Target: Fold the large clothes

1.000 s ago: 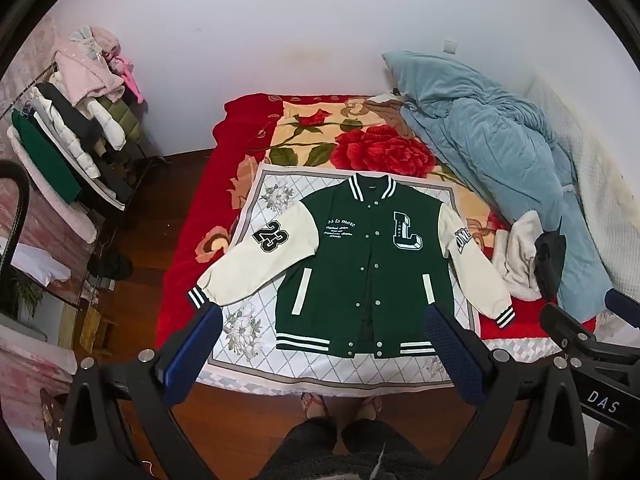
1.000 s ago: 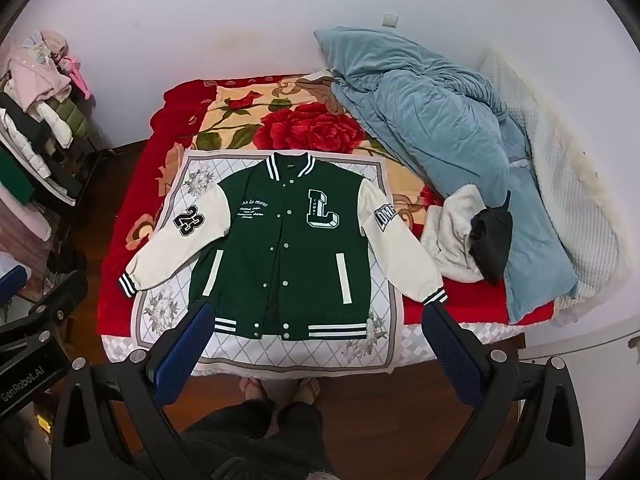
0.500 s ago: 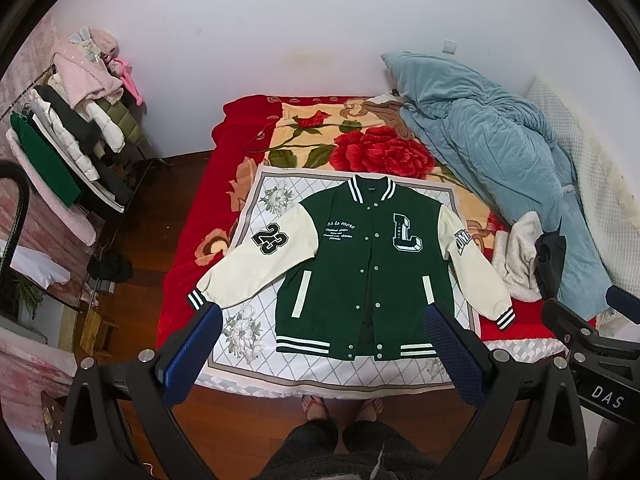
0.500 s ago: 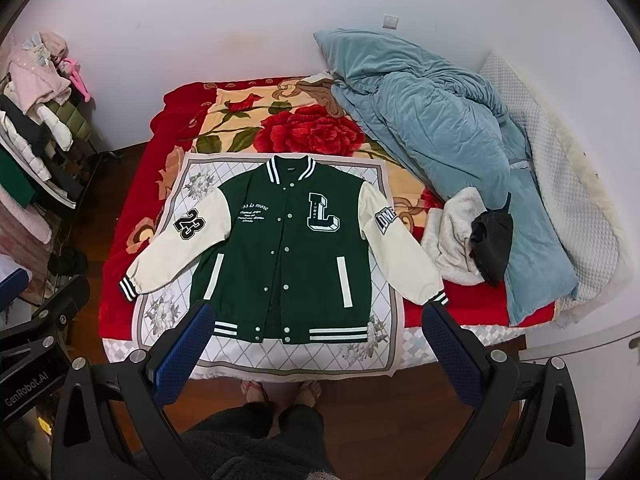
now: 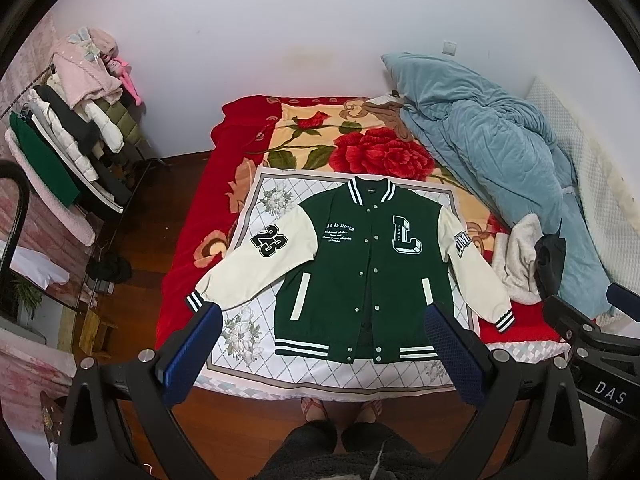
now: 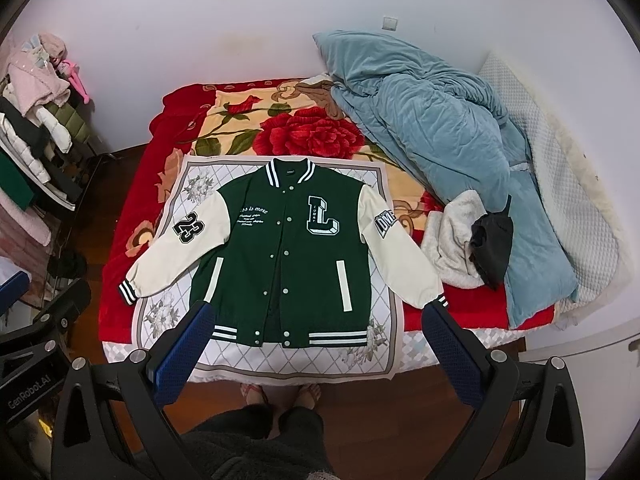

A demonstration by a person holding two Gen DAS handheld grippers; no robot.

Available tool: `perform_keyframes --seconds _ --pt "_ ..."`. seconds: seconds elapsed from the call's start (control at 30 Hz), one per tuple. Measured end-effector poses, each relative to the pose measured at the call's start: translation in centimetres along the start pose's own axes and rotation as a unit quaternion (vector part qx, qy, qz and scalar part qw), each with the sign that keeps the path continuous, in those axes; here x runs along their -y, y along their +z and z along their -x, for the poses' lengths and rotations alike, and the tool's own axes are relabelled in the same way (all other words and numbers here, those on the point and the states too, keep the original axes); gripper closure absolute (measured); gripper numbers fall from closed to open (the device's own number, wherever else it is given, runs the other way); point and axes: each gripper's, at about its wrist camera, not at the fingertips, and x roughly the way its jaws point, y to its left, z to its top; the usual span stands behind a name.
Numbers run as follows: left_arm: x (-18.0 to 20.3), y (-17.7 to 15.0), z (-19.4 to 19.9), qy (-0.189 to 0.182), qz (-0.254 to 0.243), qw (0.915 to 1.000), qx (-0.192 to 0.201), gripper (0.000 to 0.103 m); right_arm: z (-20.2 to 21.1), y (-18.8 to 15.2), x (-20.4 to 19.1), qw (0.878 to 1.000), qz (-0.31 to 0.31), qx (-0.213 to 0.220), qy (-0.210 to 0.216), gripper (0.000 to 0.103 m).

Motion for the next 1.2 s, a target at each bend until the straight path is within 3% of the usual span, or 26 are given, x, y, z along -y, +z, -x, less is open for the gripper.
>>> perform_keyframes --seconds 0.93,1.2 --pt "0.4 0.0 -0.1 0.0 0.001 1.0 0.002 0.0 0.0 0.5 0.0 1.0 0.001 0.001 0.0 0.0" --pt "0.7 1.3 -0.3 -0.001 0.0 1.0 0.003 0.0 0.0 0.6 0.0 1.0 0.001 0.002 -0.001 0.0"
